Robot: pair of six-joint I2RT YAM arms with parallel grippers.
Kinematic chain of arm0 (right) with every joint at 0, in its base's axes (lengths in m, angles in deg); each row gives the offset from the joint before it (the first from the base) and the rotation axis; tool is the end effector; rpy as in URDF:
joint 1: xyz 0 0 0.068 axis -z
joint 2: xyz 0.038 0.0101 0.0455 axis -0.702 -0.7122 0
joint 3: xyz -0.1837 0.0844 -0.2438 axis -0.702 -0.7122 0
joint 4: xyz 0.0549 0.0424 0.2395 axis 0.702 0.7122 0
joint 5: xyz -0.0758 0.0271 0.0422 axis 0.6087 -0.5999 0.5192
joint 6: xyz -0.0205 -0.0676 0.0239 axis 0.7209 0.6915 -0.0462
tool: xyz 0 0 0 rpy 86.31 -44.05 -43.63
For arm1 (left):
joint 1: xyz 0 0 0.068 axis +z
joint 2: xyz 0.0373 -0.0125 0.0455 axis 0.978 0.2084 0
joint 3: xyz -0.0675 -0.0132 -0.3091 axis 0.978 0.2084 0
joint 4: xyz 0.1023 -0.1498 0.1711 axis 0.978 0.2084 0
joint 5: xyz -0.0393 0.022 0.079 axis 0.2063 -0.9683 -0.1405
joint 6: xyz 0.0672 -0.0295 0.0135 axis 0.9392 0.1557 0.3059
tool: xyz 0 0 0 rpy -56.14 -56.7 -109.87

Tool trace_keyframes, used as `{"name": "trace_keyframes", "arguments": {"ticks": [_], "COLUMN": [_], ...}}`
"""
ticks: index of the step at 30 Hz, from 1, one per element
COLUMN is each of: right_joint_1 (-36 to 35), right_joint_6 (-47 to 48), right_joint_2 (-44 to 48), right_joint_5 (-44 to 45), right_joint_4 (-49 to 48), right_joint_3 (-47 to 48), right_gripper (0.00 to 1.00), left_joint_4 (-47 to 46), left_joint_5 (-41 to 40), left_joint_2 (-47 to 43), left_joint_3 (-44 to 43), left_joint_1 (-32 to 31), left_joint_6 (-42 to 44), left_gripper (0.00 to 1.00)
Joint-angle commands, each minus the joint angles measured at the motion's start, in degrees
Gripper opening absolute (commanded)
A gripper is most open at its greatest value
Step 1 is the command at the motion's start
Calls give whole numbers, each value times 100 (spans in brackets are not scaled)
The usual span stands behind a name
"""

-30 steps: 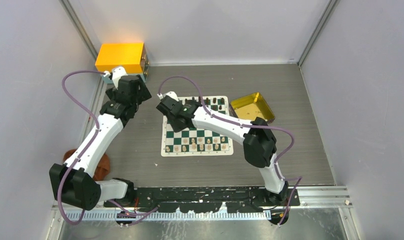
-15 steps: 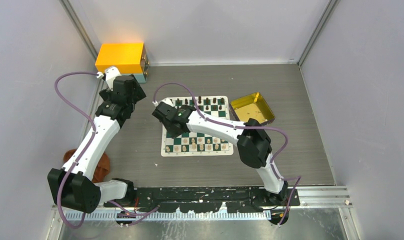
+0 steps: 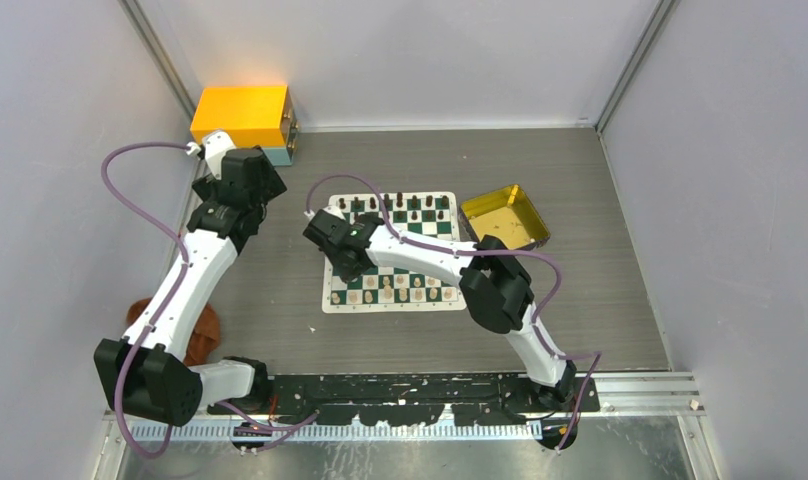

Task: Set up the chess pieces on the board
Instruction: Place the chess piece on the chessboard.

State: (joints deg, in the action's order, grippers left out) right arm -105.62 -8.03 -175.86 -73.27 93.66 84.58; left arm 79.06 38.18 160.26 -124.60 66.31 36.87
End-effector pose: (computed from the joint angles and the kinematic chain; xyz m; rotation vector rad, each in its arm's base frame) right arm 0.2509 0.4224 0.2349 -0.8371 2.5016 0.1662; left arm 0.2605 -0.0181 0.3777 -0.7009 1.9167 0.1491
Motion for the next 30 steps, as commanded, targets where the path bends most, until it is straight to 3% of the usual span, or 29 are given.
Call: {"name": "trace_keyframes", "arguments": {"ticks": [1,30], "right_joint_1": [-22,161], "right_joint_6": [106,133], "right_joint_2": [13,-294], "right_joint_5": [-77,-193], "right_joint_4": [-198,-405], "right_joint_3": [143,-98], "right_gripper": [1,0], "left_joint_4": [-57,-78], "left_joint_5": [-176,-133], "left_joint_2": [-88,-69], "left_joint_3": [-277,-217], "left_joint_1": [49,59], "left_joint_6": [-14,-8], "left_gripper": [100,100]}}
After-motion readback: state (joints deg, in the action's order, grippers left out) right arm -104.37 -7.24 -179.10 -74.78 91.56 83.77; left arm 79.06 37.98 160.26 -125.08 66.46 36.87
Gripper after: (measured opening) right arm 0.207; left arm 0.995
